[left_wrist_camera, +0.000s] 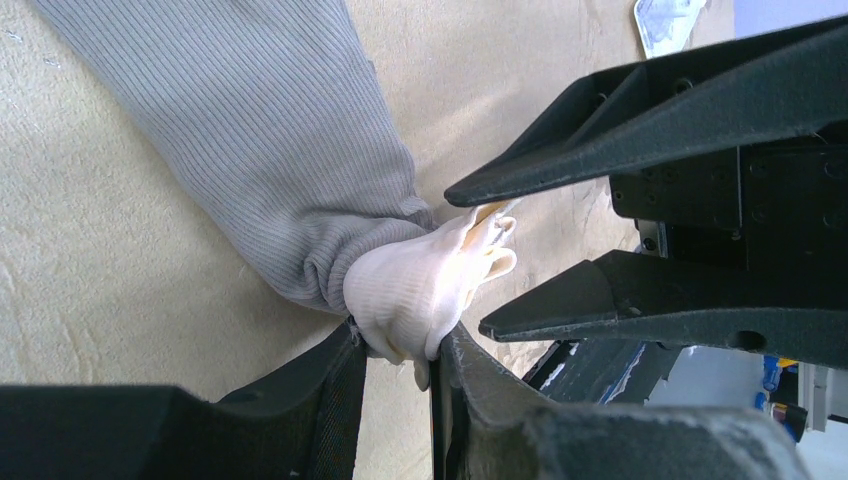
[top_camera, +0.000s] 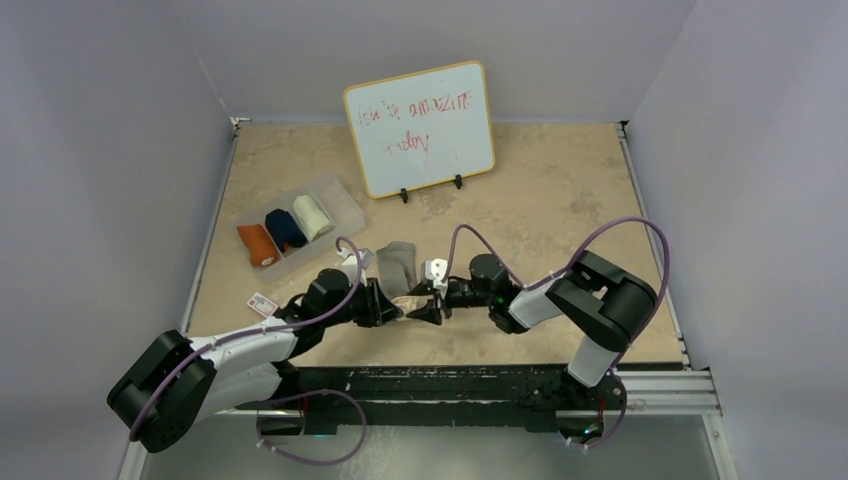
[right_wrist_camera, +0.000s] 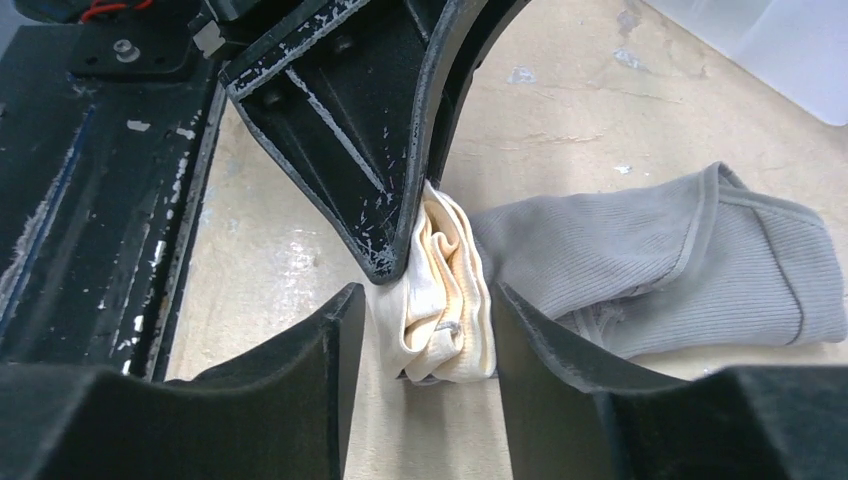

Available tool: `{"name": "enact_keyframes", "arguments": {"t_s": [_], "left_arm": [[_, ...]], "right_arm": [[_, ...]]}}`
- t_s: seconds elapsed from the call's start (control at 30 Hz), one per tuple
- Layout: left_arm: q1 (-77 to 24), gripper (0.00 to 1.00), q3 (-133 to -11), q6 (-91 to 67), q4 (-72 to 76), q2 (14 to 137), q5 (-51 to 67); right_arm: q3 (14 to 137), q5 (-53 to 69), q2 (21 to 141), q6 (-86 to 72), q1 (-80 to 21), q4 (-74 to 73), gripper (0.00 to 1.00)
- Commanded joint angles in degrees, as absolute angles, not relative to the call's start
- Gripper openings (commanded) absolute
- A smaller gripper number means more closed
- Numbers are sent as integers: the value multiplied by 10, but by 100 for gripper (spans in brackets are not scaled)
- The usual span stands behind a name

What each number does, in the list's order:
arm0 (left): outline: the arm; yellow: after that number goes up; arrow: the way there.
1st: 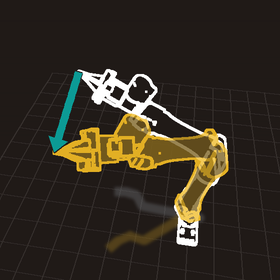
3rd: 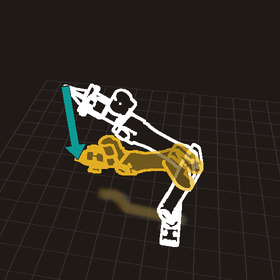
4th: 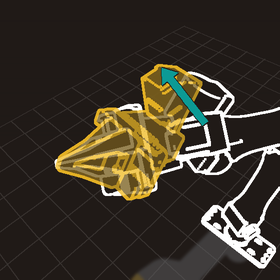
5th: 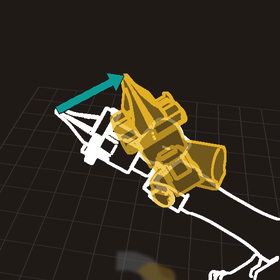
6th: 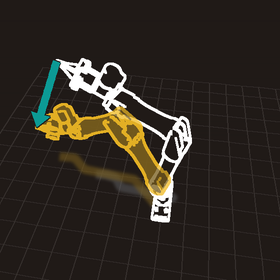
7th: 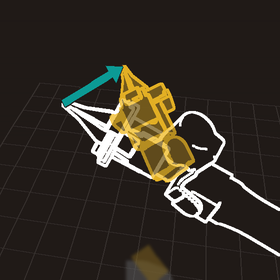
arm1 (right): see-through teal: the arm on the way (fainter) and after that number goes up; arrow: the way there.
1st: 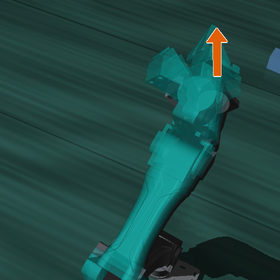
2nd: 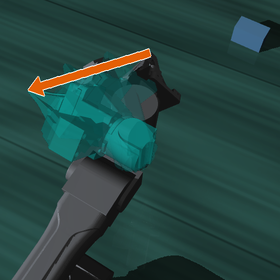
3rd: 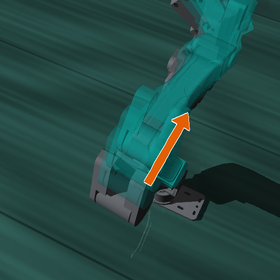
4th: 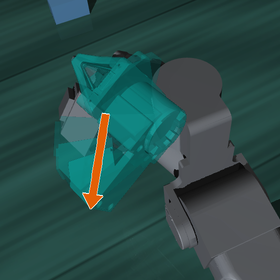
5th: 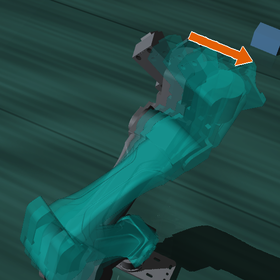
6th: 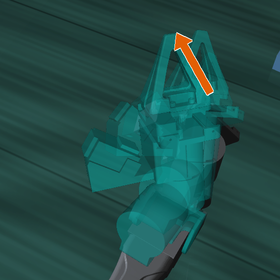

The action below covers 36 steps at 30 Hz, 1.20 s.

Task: Roll the underwear
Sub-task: Roll the underwear to the center of the board.

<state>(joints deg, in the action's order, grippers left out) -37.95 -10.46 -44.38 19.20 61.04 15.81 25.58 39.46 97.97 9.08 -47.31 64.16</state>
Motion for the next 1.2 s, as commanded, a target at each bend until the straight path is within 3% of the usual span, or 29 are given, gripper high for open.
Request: {"name": "enact_keyframes", "arguments": {"t_s": [0.0,0.33,0.57,0.67,0.73,0.87,1.17], "left_arm": [[-380,24,-105,-447,214,603,165],[-379,24,-108,-447,205,593,162],[-379,25,-112,-445,196,592,162],[-379,38,-111,-451,188,584,158],[-379,51,-108,-459,176,569,154],[-379,62,-97,-475,128,493,142],[-377,68,-90,-501,-64,309,57]], "right_arm": [[250,371,972,128,-482,701,49],[253,393,970,188,-493,622,52],[259,391,970,190,-495,627,27],[267,403,968,176,-495,619,6],[280,414,966,162,-495,589,1],[326,454,965,111,-494,493,0],[455,633,1022,6,-493,269,0]]}}
